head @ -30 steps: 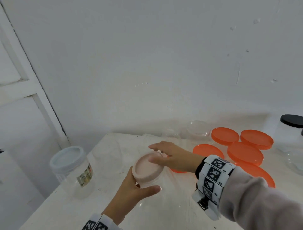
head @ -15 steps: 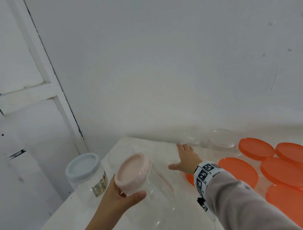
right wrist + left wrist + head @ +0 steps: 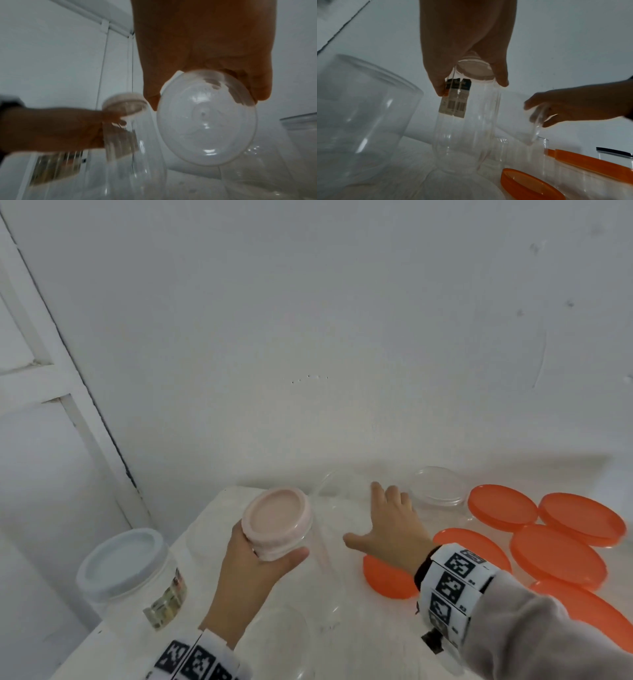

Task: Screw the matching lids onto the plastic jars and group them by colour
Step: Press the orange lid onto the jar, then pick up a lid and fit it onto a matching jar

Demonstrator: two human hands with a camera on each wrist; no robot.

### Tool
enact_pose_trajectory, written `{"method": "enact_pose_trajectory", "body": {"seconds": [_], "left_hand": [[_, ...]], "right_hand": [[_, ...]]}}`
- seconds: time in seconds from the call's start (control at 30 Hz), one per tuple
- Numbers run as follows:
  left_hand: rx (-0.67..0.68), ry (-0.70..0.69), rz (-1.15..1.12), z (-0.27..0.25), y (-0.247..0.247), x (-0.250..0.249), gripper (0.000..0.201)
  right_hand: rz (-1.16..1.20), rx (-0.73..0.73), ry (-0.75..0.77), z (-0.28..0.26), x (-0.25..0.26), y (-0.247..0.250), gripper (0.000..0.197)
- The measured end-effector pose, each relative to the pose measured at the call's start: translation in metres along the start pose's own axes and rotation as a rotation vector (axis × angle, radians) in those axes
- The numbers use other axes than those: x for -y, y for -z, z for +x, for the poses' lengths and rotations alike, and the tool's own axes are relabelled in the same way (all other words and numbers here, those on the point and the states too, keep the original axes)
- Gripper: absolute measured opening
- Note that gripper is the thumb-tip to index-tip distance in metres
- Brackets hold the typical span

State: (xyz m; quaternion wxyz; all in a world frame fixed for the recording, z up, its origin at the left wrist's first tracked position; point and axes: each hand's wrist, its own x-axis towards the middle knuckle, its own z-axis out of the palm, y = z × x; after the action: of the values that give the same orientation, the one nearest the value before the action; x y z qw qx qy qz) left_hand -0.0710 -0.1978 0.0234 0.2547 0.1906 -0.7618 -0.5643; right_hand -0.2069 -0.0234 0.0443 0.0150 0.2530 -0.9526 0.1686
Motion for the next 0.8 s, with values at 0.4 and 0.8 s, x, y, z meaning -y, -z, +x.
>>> {"method": "enact_pose_trajectory", "body": {"seconds": [0.4, 0.8], "left_hand": [[-0.097, -0.009, 0.28, 0.099, -0.059, 0.008, 0.099], [-0.029, 0.114, 0.32, 0.116, -0.074, 0.006, 0.099]], "right_hand": [[0.762, 0.048, -0.213, -0.055, -0.06, 0.051, 0.061], [0.966, 0.379, -0.334, -0.131, -0.085, 0.037, 0.076]]}}
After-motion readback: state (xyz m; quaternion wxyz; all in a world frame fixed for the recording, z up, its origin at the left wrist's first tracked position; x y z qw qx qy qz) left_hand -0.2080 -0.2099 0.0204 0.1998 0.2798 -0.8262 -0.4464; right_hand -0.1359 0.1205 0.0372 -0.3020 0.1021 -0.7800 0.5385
